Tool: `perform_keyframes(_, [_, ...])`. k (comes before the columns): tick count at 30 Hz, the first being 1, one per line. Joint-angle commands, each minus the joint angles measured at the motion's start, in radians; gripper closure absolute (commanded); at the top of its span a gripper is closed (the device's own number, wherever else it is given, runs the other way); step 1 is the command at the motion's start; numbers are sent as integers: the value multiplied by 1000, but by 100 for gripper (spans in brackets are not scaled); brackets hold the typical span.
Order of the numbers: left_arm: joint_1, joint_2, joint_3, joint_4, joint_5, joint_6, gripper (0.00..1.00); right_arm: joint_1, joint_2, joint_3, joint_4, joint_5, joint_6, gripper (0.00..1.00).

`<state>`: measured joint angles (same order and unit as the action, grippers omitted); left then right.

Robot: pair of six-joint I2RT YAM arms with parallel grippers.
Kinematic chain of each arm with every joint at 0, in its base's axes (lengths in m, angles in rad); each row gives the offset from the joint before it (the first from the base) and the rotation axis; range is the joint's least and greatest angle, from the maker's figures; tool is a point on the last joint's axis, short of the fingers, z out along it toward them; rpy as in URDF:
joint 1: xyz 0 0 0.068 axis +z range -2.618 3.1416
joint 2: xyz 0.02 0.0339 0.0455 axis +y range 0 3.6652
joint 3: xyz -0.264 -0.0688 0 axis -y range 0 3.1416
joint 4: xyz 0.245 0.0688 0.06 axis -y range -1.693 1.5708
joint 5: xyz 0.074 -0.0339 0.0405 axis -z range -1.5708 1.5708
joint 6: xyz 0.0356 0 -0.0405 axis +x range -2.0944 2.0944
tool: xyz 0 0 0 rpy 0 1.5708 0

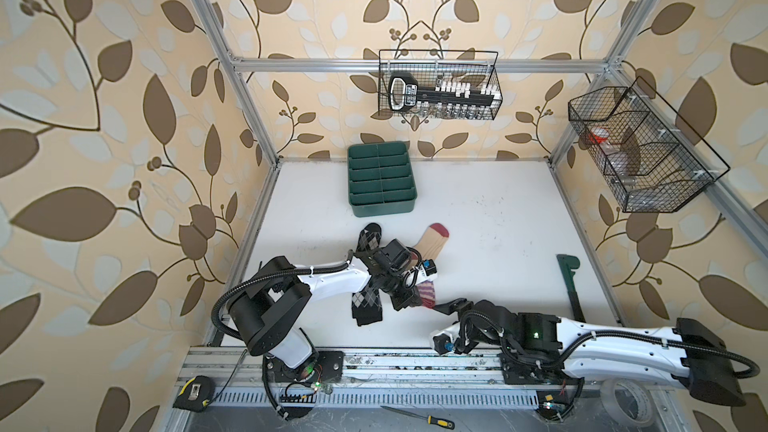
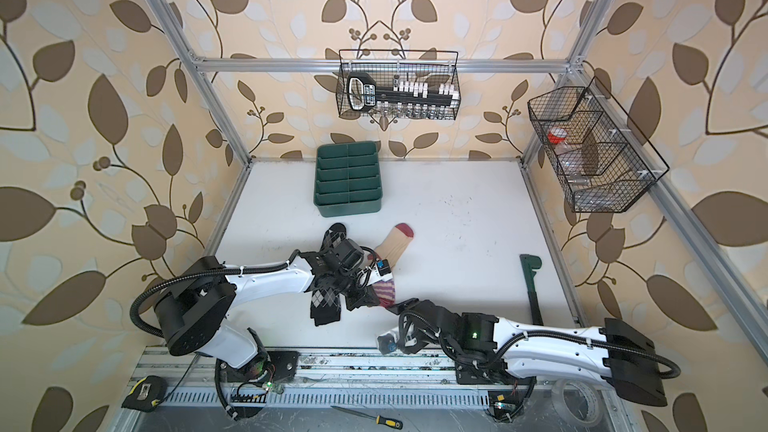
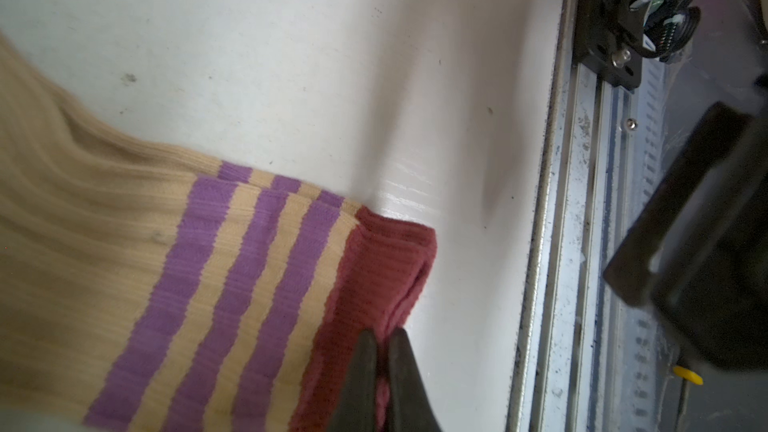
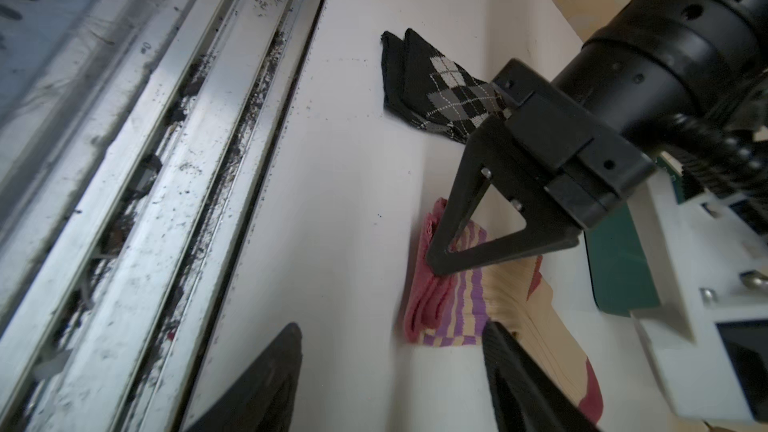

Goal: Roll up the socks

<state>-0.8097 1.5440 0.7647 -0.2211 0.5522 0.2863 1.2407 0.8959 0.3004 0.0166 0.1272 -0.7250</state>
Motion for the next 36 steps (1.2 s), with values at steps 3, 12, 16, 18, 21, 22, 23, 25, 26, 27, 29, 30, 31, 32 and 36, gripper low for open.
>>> perform_keyframes(3, [15,-59,-21,18,41,0,92,-50,111,-44,228,-1,13,35])
perform_keyframes(12, [17,-83,-39,39,35,-2,92,-97,191,-43,297,10,-43,42])
perform_keyframes(16, [17,-83,-40,35,37,-3,92,-112,218,-38,300,3,-69,51])
perform_keyframes(18, [17,-87,-42,35,37,-3,92,-112,228,-37,299,3,-80,56])
perform_keyframes(21, [17,-90,-44,39,32,-3,92,-111,257,-37,320,13,-96,60])
perform_keyframes(22, [17,-92,-45,38,32,-4,92,-110,267,-37,331,18,-103,60])
perform_keyframes(23, [17,-93,-45,37,31,-3,92,-110,278,-35,337,21,-107,61])
perform_keyframes(25, [17,-96,-50,40,30,-1,92,-112,297,-35,354,23,-113,62])
perform_keyframes(26, [17,-98,-54,44,31,-3,91,-114,302,-34,361,26,-113,62])
perform_keyframes(27, [17,-97,-56,50,29,-3,91,-114,311,-32,367,28,-113,63])
perform_keyframes(29, [17,-92,-53,51,31,-4,91,-117,327,-27,370,27,-113,66])
perform_keyframes(30, [17,-90,-51,52,31,-6,91,-122,333,-24,370,26,-113,67])
perform_keyframes(31, [17,-90,-51,52,31,-5,91,-125,338,-21,370,22,-126,68])
perform_keyframes(32, [17,-88,-50,52,32,-6,91,-128,342,-17,369,20,-140,70])
perform_keyframes(36, [17,-99,-57,57,30,-4,91,-136,370,0,367,15,-148,78])
